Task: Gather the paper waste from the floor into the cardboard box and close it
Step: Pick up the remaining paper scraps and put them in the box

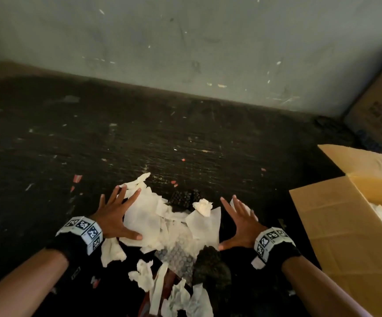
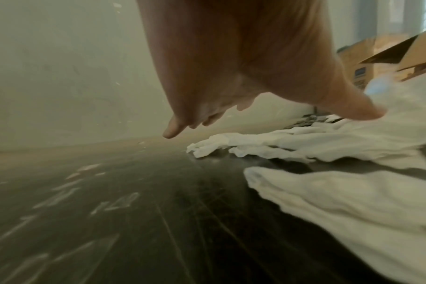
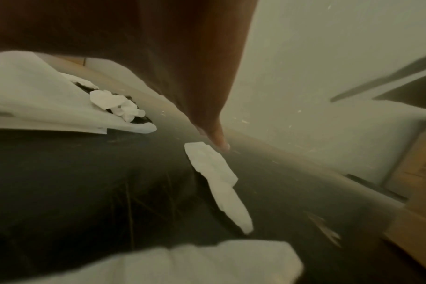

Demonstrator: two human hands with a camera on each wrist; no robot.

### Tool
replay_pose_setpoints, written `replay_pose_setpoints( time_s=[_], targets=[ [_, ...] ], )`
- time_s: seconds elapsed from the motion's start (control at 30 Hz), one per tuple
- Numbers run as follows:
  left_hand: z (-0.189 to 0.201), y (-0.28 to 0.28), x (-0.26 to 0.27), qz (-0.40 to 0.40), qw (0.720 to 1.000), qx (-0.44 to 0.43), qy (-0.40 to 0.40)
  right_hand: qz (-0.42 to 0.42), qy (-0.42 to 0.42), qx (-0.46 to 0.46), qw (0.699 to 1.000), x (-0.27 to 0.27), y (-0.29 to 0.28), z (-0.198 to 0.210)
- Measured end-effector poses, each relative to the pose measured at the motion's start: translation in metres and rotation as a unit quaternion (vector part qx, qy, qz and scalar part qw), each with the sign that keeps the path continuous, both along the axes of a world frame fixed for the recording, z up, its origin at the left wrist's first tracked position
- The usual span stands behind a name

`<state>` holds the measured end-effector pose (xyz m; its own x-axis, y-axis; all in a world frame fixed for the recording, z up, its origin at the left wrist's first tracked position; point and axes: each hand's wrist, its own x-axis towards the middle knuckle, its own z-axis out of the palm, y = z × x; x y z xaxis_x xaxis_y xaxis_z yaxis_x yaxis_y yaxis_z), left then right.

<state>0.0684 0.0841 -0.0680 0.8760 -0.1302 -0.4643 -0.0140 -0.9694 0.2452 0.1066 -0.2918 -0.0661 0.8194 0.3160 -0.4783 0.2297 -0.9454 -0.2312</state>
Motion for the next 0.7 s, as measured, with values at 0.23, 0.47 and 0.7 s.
replay_pose_setpoints(
  time_s=[0.23,0.47,0.7],
  targets=[
    [-0.009,-0.010,0.049,-0.051,0.998,-0.003,0.037,0.124,0.000,0.017,0.992,0.025,0.037,-0.011],
    [-0.023,-0.042,0.057,-0.110,0.994,-0.007,-0.001,0.217,0.008,0.036,0.975,0.050,0.084,-0.024],
    [-0.035,-0.060,0.040,-0.086,0.986,-0.118,-0.083,0.159,0.020,0.175,0.971,0.042,0.117,-0.023]
  ],
)
